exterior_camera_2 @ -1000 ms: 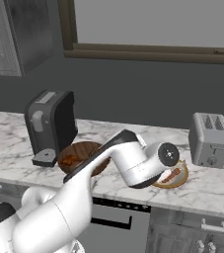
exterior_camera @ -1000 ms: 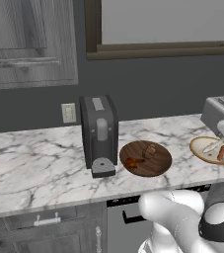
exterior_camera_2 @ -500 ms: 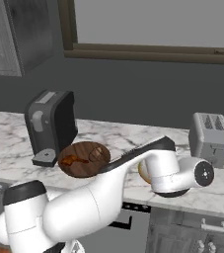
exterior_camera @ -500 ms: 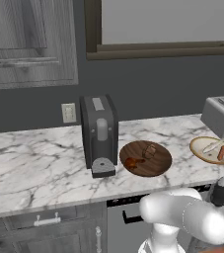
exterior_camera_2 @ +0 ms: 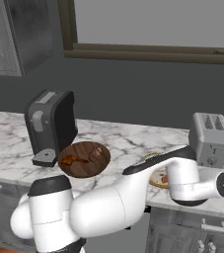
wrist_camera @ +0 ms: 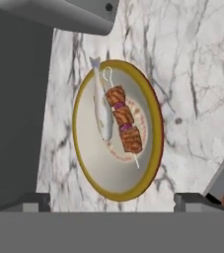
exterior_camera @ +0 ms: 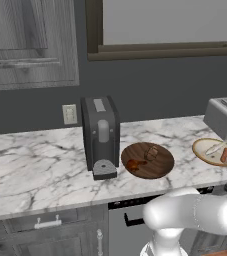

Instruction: Place the bowl containing the fish and kebab skewer in the microwave. Close the microwave door and press the start button to microwave the meal.

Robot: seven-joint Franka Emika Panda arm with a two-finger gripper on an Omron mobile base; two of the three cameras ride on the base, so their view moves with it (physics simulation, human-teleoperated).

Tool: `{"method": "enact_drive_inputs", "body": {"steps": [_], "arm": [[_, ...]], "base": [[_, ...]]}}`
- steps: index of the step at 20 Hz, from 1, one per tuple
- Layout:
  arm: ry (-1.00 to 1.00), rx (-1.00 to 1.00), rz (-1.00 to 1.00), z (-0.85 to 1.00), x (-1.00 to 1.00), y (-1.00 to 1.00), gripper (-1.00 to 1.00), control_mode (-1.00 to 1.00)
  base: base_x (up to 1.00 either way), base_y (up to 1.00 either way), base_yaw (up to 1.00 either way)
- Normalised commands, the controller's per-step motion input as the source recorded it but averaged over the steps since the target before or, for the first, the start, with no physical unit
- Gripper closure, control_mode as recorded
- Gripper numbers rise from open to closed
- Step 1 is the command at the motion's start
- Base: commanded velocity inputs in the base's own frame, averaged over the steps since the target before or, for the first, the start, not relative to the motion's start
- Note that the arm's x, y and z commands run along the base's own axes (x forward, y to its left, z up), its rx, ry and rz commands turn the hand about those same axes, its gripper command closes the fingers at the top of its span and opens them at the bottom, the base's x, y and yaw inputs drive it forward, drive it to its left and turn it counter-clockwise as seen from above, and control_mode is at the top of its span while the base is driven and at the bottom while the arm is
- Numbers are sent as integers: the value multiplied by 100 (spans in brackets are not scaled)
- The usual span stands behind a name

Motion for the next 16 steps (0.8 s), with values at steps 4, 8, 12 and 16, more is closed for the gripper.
{"method": "enact_drive_inputs", "body": {"steps": [4,8,12,16], "arm": [[7,1,-2,-26,8,0,-100,-100],[0,8,-3,-39,18,0,-100,-100],[0,12,-3,-42,19,0,-100,-100],[0,15,-2,-30,18,0,-100,-100]], "base": [[0,0,0],[0,0,0],[0,0,0],[0,0,0]]}}
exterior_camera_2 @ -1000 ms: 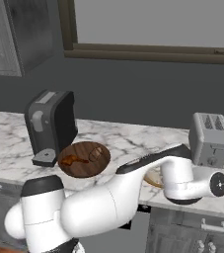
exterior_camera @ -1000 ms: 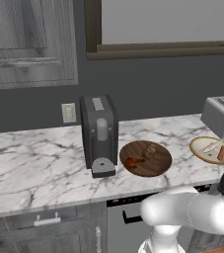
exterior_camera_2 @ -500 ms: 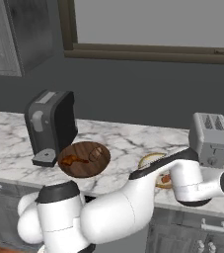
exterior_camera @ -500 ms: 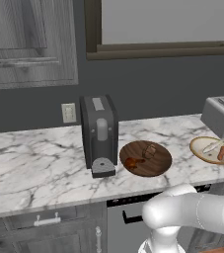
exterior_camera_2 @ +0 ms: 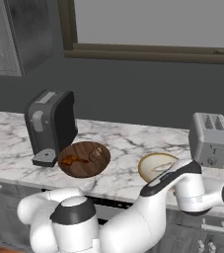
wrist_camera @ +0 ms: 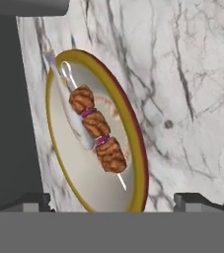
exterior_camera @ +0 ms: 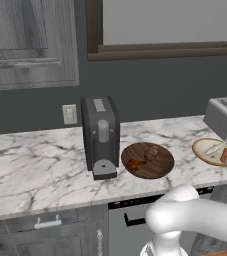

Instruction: Place the bowl containing the fish and kebab skewer in the microwave. Close the microwave door and press the start button to microwave the meal.

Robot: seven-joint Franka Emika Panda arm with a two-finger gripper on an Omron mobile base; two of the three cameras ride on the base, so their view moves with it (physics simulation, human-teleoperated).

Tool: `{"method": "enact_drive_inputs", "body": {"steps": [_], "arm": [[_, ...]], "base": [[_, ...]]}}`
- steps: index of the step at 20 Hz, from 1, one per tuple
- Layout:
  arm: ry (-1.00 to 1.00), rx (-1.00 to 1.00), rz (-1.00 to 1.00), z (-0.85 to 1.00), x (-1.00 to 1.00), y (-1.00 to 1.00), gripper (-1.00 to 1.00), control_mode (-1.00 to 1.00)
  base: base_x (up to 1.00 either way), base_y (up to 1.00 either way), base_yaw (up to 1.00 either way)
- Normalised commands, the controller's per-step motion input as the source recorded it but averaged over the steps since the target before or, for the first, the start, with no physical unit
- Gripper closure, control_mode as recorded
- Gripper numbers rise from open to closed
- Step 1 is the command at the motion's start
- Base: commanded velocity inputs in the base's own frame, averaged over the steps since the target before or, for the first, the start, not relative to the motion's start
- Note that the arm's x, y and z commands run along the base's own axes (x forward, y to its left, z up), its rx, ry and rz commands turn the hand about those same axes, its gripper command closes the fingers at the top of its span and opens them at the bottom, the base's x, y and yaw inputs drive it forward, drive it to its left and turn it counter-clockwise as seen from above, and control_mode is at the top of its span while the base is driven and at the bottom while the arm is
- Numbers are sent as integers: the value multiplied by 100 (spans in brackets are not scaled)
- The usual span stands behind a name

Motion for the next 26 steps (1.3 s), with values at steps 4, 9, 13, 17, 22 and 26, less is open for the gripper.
{"method": "enact_drive_inputs", "body": {"steps": [4,9,13,17,22,26], "arm": [[7,13,0,-8,15,-9,-100,-100],[12,7,0,-6,24,-16,-100,-100],[11,4,0,-18,25,-21,-100,-100],[3,4,0,-32,16,-15,-100,-100],[0,3,0,-33,14,-1,-100,-100],[0,2,0,-21,21,0,-100,-100]], "base": [[0,0,0],[0,0,0],[0,0,0],[0,0,0],[0,0,0],[0,0,0]]}}
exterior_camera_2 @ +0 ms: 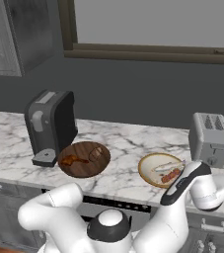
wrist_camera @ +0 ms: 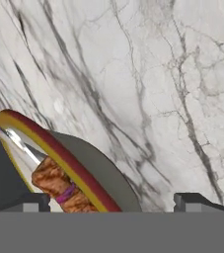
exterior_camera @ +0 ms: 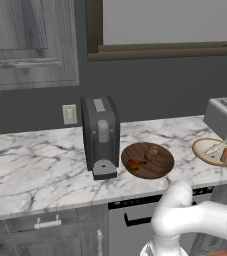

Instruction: Place the bowl containing the fish and kebab skewer in the microwave. Close the microwave door and press the start button to microwave the meal.

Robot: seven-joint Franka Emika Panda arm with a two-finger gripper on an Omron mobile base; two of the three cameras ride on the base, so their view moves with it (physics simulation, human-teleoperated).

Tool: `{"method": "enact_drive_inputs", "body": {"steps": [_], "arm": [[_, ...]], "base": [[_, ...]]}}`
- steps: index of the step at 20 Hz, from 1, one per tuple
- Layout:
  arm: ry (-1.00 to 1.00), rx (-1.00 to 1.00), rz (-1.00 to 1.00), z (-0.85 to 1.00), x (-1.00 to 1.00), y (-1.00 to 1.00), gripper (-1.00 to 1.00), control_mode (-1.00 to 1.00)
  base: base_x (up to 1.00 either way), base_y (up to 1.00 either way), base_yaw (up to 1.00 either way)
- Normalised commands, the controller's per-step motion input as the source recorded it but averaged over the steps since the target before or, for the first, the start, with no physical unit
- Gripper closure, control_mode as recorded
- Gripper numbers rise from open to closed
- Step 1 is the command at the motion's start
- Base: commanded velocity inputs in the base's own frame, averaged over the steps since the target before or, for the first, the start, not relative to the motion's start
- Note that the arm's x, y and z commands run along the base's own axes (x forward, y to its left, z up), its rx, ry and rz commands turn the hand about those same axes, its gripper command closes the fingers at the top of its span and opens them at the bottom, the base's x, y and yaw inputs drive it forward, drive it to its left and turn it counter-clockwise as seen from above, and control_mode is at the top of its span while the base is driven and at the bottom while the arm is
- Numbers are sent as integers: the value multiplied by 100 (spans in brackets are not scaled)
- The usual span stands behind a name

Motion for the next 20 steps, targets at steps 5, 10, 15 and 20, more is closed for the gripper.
{"method": "enact_drive_inputs", "body": {"steps": [5,10,15,20], "arm": [[0,3,0,-14,22,0,-100,-100],[0,1,0,-13,13,0,-100,-100],[0,0,0,-18,0,0,-100,-100],[0,0,0,-21,0,4,100,-100]], "base": [[0,0,0],[0,0,0],[0,0,0],[0,0,0]]}}
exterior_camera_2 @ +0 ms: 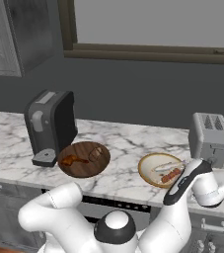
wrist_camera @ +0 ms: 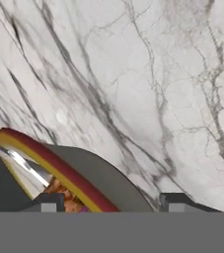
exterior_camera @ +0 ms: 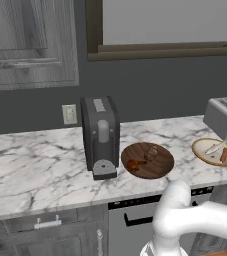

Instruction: Place the bowl containing the fish and kebab skewer in the microwave. Close the microwave door and press the start button to microwave the meal.

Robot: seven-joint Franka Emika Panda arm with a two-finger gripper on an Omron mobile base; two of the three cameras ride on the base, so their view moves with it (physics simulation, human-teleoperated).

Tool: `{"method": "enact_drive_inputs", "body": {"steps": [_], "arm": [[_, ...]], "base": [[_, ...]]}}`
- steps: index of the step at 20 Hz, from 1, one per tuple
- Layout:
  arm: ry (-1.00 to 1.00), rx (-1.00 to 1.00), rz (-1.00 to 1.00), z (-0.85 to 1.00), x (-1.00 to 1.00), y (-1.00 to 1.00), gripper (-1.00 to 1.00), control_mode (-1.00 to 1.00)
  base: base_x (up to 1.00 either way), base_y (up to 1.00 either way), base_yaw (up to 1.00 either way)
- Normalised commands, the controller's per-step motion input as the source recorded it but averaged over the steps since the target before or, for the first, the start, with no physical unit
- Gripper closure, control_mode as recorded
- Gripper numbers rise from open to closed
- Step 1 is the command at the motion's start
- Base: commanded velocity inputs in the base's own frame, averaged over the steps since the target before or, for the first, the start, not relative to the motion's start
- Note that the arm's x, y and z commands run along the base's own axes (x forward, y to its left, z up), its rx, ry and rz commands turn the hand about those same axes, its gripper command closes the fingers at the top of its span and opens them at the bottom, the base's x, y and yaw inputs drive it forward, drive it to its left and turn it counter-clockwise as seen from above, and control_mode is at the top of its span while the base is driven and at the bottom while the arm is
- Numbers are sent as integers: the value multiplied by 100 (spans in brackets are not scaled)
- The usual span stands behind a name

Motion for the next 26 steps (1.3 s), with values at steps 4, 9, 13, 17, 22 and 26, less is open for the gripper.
{"method": "enact_drive_inputs", "body": {"steps": [4,9,13,17,22,26], "arm": [[0,0,0,-13,0,0,100,-100],[0,0,0,0,0,0,100,-100],[0,0,0,4,-2,0,100,-100],[-9,0,1,44,-29,0,100,-100],[-31,-7,8,54,-42,6,100,-100],[-44,-19,8,52,-44,27,100,-100]], "base": [[0,0,0],[0,0,0],[0,0,0],[0,0,0],[0,0,0],[0,0,0]]}}
